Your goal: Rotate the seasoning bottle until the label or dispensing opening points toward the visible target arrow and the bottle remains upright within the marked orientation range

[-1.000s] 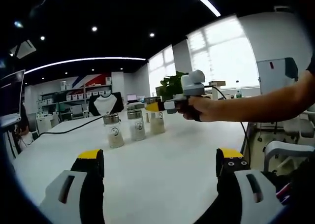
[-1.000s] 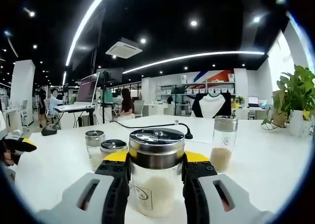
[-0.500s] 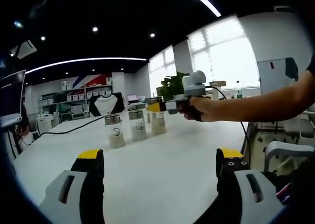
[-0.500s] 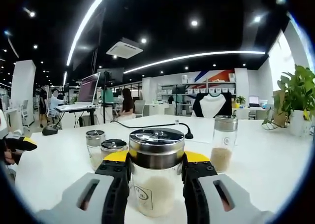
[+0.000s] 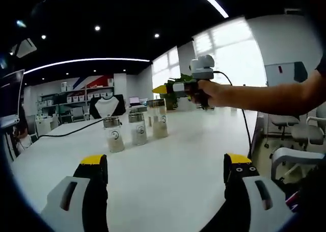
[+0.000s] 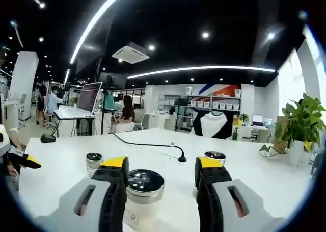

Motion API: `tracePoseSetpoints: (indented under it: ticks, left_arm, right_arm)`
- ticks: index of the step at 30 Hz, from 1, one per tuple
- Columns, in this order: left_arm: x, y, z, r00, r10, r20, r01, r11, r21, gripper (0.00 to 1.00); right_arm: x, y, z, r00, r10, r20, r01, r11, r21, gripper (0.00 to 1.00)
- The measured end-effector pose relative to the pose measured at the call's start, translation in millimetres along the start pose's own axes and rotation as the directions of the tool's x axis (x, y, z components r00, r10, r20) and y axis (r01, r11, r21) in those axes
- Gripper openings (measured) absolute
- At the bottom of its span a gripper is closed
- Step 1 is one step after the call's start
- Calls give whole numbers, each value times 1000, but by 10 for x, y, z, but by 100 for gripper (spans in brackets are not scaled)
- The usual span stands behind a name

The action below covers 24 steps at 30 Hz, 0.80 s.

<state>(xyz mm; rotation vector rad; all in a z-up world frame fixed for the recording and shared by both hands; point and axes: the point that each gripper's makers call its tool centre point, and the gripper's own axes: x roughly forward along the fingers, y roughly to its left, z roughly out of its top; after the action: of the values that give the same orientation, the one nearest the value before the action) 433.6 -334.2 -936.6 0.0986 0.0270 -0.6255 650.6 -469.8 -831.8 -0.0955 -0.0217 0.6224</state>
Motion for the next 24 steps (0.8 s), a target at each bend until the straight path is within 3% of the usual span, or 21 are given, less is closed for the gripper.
tracePoseSetpoints:
  ticks: [7, 10, 16, 24]
  left_arm:
    - [-41, 32, 22, 1000, 4, 4, -4, 1000, -6, 100]
    - [-60, 62, 26, 1000, 14, 6, -14, 1000, -7, 100]
    - [-64, 107, 38, 1000, 23, 5, -23, 1000, -5, 100]
    - [-48, 228, 32, 999, 33, 2, -33, 999, -21, 100]
  right_arm:
    - [118, -516, -65, 992, -124, -8, 124, 989, 75, 45]
    - [225, -682, -207, 986, -157, -58, 158, 987, 12, 44]
    - [433, -864, -348, 978, -194, -74, 192, 981, -36, 44]
    - [713, -967, -519, 975, -201, -97, 199, 980, -26, 47]
